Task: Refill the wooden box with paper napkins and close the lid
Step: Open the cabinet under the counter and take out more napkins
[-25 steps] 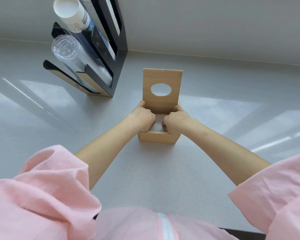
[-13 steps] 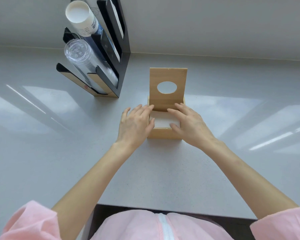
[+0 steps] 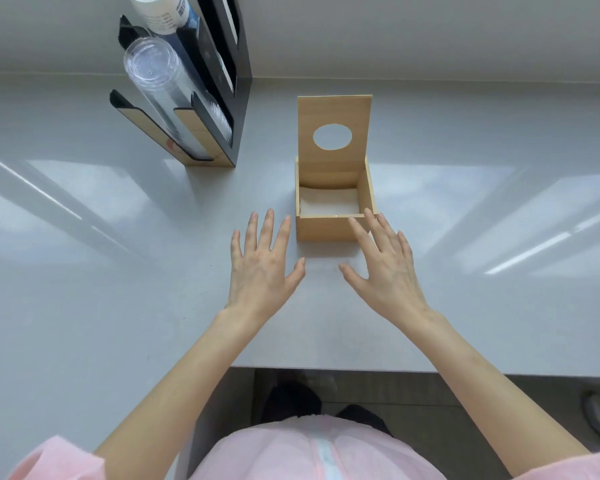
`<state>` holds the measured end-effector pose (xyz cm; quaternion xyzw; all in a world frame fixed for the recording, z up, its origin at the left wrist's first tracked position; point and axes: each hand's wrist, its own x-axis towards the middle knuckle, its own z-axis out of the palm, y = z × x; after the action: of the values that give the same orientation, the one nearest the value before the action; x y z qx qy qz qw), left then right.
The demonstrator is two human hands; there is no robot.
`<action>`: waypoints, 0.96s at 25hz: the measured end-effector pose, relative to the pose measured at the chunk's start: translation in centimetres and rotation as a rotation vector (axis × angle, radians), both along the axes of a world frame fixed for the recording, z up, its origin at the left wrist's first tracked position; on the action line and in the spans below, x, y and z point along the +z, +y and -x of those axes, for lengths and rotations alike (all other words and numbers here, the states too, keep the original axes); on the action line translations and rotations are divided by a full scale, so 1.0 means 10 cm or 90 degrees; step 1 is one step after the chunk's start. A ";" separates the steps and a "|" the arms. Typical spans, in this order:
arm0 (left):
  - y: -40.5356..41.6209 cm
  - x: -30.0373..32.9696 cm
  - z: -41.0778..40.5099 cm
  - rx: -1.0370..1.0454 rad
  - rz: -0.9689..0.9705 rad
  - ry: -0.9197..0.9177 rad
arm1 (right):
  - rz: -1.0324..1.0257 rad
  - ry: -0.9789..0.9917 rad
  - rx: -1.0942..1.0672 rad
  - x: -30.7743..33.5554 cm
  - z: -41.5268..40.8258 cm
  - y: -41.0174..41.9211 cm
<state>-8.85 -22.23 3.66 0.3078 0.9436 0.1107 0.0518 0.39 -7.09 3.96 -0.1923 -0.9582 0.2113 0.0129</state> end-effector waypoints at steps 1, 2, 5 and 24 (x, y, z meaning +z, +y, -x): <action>-0.01 0.00 -0.08 0.007 0.007 -0.007 | -0.005 -0.008 0.004 0.00 -0.07 -0.01; -0.02 0.00 -0.15 0.013 0.014 -0.011 | -0.010 -0.013 0.007 0.00 -0.14 -0.01; -0.04 0.00 -0.44 0.025 0.027 -0.018 | -0.021 -0.031 0.021 0.03 -0.42 -0.02; -0.49 -0.24 -2.05 0.035 0.087 -0.024 | -0.038 -0.074 0.126 -0.21 -1.91 -0.30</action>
<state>11.66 -27.10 1.25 0.2754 0.9558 0.0534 0.0875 19.48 -10.06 1.87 -0.1081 -0.9775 0.1714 -0.0581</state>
